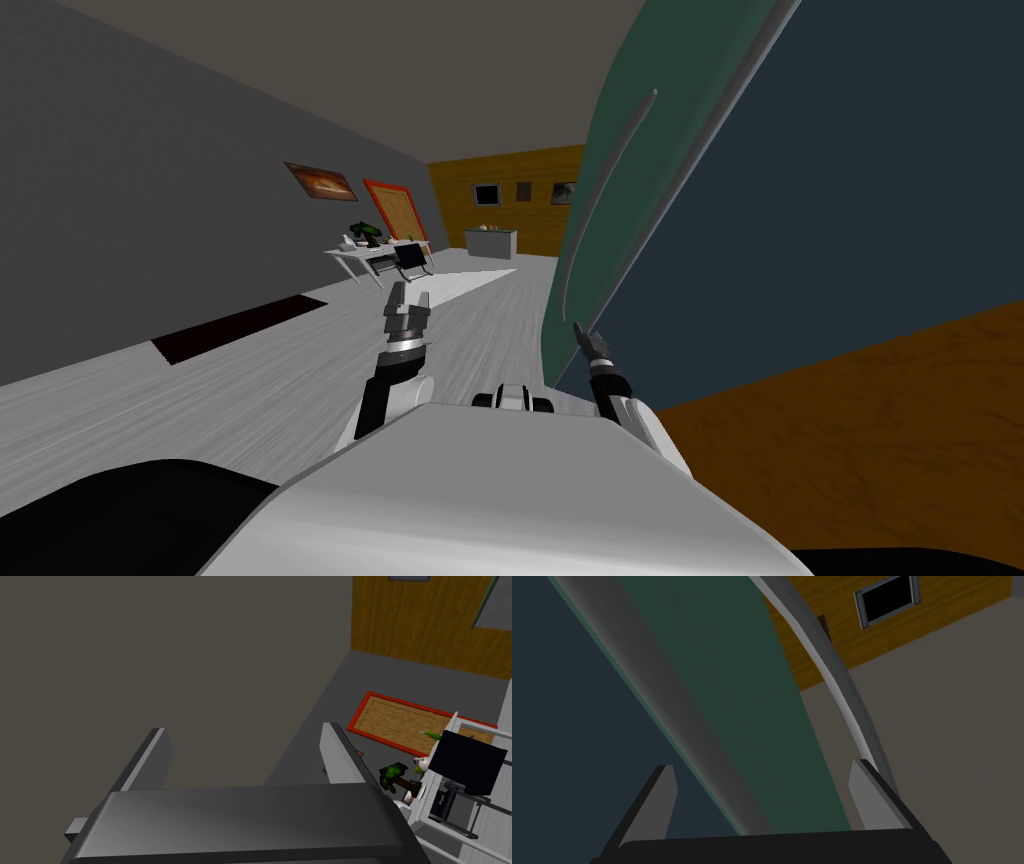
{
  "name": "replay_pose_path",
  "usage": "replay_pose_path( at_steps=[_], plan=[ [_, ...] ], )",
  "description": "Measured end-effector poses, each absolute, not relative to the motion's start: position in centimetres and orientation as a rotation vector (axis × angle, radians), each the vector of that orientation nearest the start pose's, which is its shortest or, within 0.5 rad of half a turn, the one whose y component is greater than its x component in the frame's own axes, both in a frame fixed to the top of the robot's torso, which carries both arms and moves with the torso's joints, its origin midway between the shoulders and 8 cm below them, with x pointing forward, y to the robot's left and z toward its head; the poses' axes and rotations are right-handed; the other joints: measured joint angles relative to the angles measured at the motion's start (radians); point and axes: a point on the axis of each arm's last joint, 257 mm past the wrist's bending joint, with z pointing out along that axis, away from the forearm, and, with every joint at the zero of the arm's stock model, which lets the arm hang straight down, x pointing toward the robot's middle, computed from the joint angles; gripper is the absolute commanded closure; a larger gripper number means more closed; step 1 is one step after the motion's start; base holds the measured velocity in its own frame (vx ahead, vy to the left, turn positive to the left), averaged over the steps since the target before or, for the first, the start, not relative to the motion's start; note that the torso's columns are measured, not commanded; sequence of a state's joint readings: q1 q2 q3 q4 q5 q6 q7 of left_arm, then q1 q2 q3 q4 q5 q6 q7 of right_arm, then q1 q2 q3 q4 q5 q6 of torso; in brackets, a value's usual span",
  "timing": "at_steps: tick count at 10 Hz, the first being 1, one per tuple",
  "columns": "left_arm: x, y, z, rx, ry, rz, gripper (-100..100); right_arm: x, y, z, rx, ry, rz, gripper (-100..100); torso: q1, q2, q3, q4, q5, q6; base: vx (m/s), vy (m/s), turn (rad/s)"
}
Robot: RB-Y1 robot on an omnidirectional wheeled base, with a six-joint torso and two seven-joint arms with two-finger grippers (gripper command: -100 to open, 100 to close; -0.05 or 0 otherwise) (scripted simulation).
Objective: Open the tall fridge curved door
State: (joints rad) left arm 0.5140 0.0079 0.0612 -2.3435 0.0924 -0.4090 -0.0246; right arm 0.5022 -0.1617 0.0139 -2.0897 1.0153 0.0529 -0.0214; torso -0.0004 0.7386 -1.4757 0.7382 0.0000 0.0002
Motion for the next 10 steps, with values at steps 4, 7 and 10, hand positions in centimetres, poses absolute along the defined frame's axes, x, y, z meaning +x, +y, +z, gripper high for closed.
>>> replay_pose_path(
  at_steps=[4, 7, 10],
  plan=[
    [33.9, 30.9, 3.2, -0.721, 0.594, -1.267, 0, 40.4, -32.9, -20.8, 0.348, 1.552, 0.058, -100, 0.0, -0.001, -0.001, 0.0, 0.0, 0.0, 0.031, 0.018, 0.037],
    [33.9, 30.9, 3.2, -0.721, 0.594, -1.267, 0, 40.0, -34.0, -21.4, 0.312, 1.573, -0.044, -100, 0.0, 0.0, 0.0, 0.0, 0.0, 0.0, 0.02, 0.014, 0.038],
    [33.9, 30.9, 3.2, -0.721, 0.594, -1.267, 0, 39.8, -35.0, -22.2, 0.276, 1.592, -0.137, -100, 0.001, -0.001, -0.001, 0.0, 0.0, 0.0, 0.023, 0.015, 0.037]
  ],
)
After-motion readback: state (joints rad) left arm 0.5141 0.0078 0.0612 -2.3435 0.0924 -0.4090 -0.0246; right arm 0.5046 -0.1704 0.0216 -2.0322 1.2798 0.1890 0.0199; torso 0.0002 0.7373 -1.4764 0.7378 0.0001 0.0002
